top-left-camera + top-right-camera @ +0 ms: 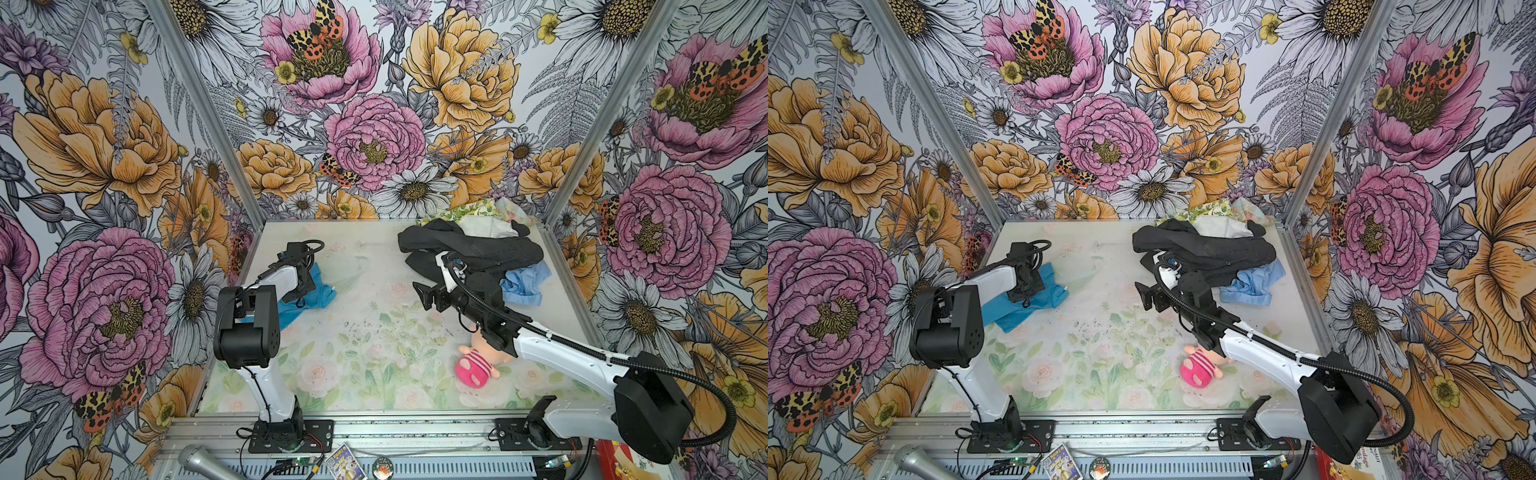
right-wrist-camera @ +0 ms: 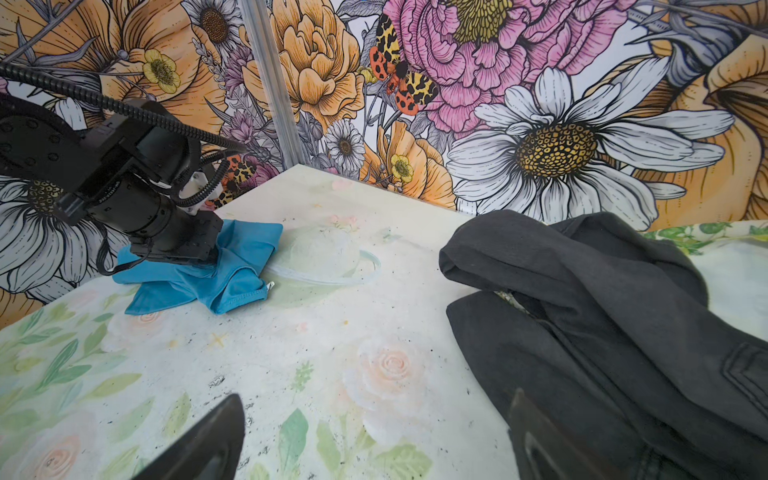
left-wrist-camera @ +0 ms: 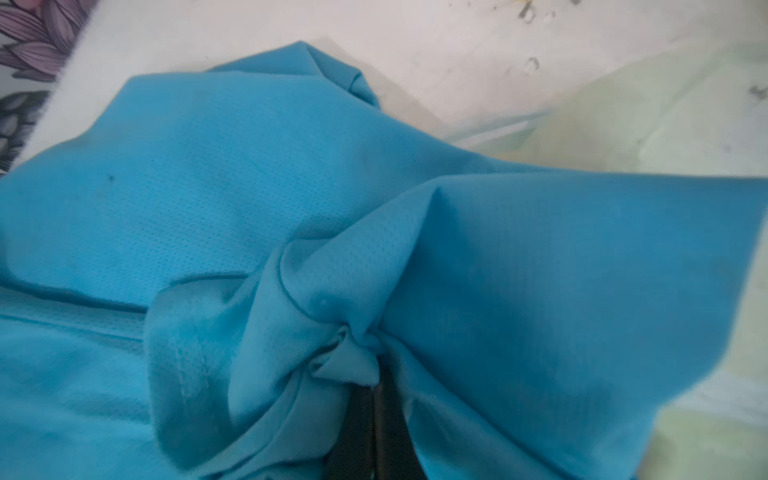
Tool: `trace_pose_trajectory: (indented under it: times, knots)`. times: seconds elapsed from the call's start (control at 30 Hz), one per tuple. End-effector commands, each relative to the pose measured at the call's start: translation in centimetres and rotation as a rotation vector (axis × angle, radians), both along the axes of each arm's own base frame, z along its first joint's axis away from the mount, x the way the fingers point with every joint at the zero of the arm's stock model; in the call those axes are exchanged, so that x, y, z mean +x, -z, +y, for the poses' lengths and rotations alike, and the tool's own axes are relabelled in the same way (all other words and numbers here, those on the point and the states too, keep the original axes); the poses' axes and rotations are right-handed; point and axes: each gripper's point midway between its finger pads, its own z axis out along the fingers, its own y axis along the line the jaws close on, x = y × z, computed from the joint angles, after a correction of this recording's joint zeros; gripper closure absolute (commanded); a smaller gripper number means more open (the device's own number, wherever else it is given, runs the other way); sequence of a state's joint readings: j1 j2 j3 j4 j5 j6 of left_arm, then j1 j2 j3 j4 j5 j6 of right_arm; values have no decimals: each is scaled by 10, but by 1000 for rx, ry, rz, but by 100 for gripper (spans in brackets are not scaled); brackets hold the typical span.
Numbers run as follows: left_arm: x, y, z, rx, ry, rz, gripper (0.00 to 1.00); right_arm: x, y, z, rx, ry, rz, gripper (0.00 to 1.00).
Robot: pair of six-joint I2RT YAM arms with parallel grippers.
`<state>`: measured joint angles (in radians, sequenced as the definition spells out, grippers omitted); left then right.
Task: Pick out a specific cloth from the pile
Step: 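Open the left gripper and release the teal cloth, then raise it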
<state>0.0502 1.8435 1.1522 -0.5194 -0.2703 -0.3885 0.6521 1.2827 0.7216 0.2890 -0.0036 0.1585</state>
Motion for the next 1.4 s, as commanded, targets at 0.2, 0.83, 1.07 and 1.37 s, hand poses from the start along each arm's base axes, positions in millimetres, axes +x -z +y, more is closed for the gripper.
trace_pose_trajectory:
  times: [0.2,0.83,1.07,1.37]
  knots:
    - [2,22,4,-161,-39,22,100,5,2,-8,2,27,1,0]
    - [24,-66,6,-144,23,-165,32,12,-14,-24,-30,67,-26,1]
    - [23,-123,-6,-149,91,-296,5,15,-31,-44,-58,115,-49,0]
    - [8,-203,-25,-124,217,-483,1,16,-49,-73,-82,208,-78,1]
